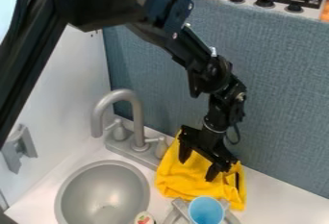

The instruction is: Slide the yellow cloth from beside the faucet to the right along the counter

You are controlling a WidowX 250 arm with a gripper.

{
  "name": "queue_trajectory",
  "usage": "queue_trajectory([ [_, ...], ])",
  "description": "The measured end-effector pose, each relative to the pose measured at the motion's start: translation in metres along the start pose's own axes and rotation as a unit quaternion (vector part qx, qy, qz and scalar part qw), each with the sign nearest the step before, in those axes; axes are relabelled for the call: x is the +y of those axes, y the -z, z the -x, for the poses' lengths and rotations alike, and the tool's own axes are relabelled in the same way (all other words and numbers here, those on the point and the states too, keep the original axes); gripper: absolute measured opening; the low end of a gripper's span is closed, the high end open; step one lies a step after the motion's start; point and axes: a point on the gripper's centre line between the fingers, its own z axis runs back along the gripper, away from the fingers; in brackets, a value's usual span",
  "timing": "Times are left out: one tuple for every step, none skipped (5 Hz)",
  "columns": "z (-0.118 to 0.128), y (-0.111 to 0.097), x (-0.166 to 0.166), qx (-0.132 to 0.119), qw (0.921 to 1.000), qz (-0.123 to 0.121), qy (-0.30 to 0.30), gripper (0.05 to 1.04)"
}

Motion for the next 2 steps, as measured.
queue_trajectory([
  [-0.0003,0.0097,0.0078,0.003,0.9997,0.006,-0.024,1.001],
  [-0.0070,0.0110,0.0017,-0.019,0.9986,0.027,-0.041,1.001],
])
